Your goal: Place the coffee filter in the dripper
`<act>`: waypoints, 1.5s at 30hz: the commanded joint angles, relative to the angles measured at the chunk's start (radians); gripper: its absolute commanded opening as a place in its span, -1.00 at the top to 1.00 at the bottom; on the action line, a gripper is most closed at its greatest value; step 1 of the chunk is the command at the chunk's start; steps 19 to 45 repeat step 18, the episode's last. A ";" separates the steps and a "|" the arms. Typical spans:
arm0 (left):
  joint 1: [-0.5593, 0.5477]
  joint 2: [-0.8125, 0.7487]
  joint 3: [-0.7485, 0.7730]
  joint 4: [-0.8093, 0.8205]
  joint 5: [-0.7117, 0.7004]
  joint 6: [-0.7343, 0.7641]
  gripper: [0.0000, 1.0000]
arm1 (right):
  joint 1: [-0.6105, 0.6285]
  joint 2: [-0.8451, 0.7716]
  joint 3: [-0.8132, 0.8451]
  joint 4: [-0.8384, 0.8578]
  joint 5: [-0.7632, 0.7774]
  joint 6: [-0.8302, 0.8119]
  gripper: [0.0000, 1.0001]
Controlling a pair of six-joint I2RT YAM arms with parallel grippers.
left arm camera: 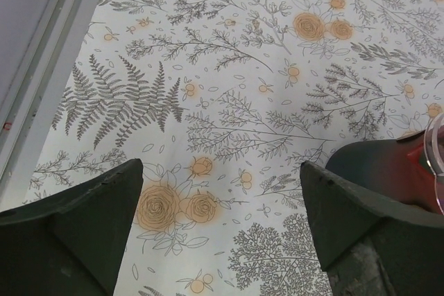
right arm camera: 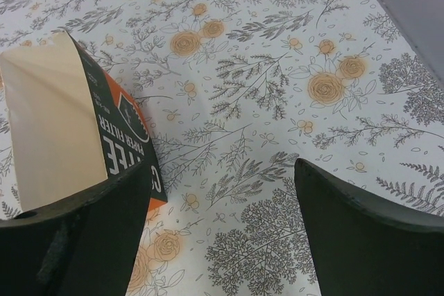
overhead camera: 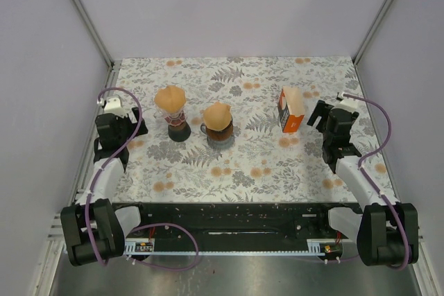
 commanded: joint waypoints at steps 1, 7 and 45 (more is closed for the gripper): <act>0.004 -0.006 -0.014 0.136 0.055 -0.028 -0.98 | -0.003 0.000 -0.014 0.148 0.064 0.008 -0.81; 0.003 0.020 -0.016 0.134 0.055 -0.029 -0.98 | -0.003 0.026 -0.024 0.178 0.073 0.013 -0.82; 0.004 0.037 -0.010 0.123 0.041 -0.031 -0.98 | -0.003 0.050 -0.046 0.227 0.078 0.015 -0.82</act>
